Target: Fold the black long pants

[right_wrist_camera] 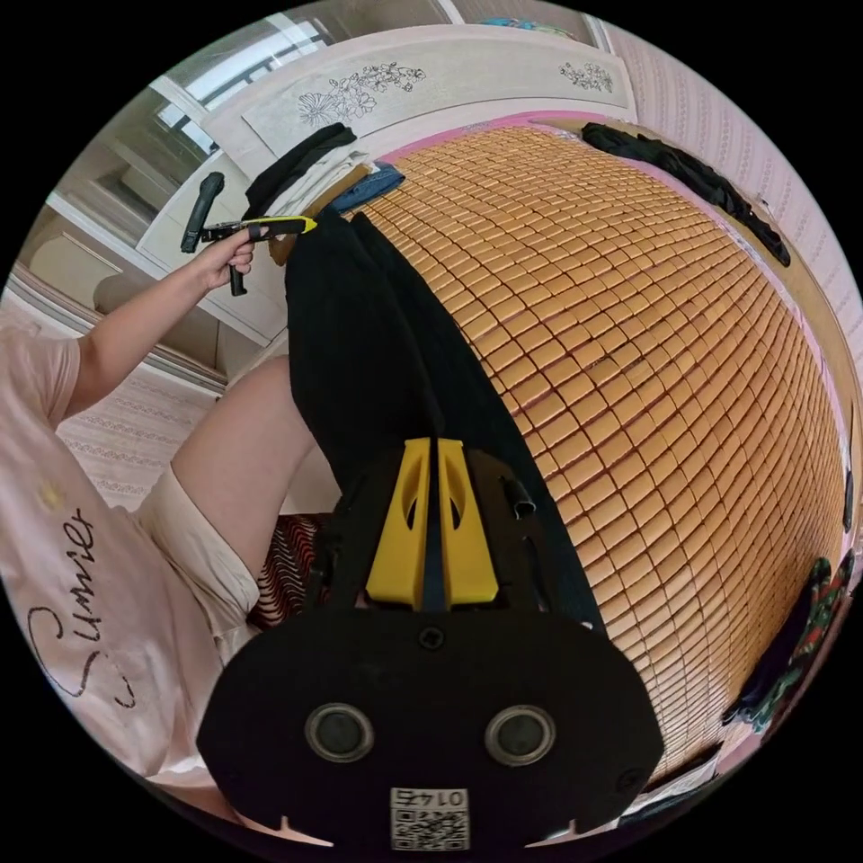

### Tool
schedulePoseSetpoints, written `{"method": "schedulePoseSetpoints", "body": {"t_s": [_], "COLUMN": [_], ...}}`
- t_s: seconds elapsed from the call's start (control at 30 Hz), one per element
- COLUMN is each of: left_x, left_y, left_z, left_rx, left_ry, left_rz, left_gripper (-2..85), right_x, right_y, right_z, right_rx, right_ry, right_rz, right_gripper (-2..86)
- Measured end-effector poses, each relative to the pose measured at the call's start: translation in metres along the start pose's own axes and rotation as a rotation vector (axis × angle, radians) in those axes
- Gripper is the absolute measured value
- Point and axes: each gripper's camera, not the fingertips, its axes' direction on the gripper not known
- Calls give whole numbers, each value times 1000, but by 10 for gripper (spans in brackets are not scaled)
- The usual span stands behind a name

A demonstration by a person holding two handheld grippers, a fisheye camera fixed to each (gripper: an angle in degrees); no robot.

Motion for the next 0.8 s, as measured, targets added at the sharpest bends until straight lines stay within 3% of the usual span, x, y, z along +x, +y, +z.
{"method": "schedulePoseSetpoints", "body": {"t_s": [0.17,0.23,0.33,0.4,0.53,0.7,0.8], "left_x": [-12,-13,-12,-13,-9,46,120], "left_y": [-19,-30,-39,-32,-27,-5,19], "left_z": [-38,-17,43,99,86,5,-11], "left_rx": [133,125,63,-89,-51,99,39], "left_ry": [57,52,-98,-85,-108,24,186], "left_rz": [-47,-76,-129,-139,-111,146,361], "left_gripper": [-5,-7,-8,-9,-9,-9,-9], "right_x": [-4,14,40,44,51,59,74], "right_y": [1,-2,1,15,60,173,271], "right_z": [-28,-14,34,24,2,-45,-76], "right_rx": [15,-18,-140,-17,75,174,212], "right_ry": [116,85,114,73,8,96,211], "right_rz": [-33,29,129,156,275,491,788], "right_gripper": [0,1,1,0,4,41,67]}}
